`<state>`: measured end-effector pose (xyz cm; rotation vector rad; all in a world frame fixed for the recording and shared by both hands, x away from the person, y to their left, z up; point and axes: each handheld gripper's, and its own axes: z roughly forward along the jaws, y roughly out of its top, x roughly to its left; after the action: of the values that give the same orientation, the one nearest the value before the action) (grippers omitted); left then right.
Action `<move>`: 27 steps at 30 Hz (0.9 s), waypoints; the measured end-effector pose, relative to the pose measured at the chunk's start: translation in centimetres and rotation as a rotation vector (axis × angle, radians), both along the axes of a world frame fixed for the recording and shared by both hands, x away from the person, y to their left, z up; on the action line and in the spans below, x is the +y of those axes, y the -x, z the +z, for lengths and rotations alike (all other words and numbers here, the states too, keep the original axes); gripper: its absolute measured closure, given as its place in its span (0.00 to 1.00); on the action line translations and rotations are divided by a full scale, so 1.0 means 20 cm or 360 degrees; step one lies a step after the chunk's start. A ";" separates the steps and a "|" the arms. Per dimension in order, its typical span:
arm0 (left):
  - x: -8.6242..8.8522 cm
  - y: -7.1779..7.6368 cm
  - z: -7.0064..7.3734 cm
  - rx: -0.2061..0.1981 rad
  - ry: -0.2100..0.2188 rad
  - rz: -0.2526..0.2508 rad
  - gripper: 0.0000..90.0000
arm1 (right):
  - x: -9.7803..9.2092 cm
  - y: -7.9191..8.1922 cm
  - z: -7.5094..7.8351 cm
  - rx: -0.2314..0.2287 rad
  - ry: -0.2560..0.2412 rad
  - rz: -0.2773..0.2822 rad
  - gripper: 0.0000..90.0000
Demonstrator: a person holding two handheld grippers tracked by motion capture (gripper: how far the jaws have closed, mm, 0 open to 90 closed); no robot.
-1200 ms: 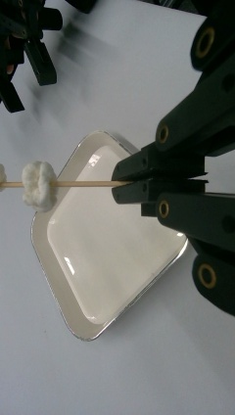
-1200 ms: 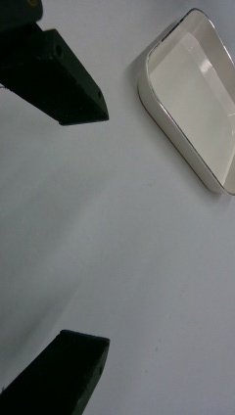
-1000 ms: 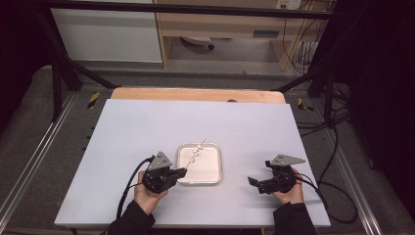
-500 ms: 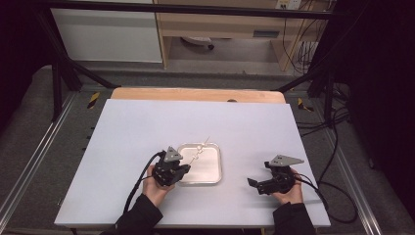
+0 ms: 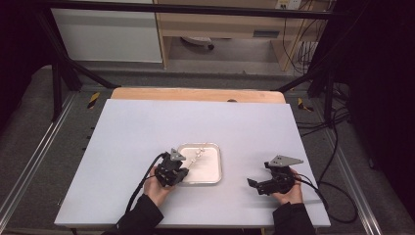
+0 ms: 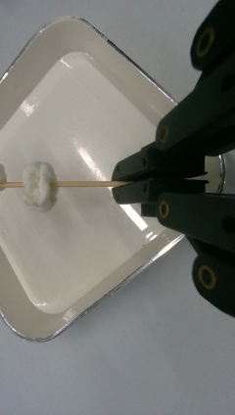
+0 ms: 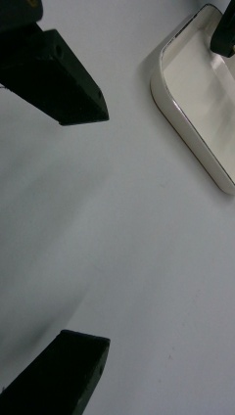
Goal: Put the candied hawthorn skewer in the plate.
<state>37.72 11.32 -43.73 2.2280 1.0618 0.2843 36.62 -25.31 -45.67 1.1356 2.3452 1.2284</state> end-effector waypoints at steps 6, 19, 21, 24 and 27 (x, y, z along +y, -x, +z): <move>-0.01 0.00 0.00 0.0015 -0.0037 -0.0008 0.98 | 0.00 0.00 0.00 -0.0005 -0.0001 0.0000 0.01; 0.02 0.01 0.03 -0.0039 0.0034 -0.0049 0.88 | 0.00 0.00 0.00 -0.0005 -0.0006 0.0001 0.01; 0.03 0.01 0.05 -0.0049 0.0050 -0.0078 0.83 | 0.00 0.00 0.00 -0.0003 -0.0004 0.0001 0.01; 0.06 0.02 0.06 -0.0068 0.0050 -0.0101 0.74 | 0.00 0.00 0.00 -0.0010 -0.0005 0.0000 0.01; 0.10 0.02 0.08 -0.0074 0.0063 -0.0126 0.63 | 0.00 0.00 0.01 -0.0007 -0.0014 -0.0001 0.01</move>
<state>37.31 13.25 -42.16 2.2110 0.9445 0.2773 36.58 -25.38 -45.56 1.1350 2.3382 1.2414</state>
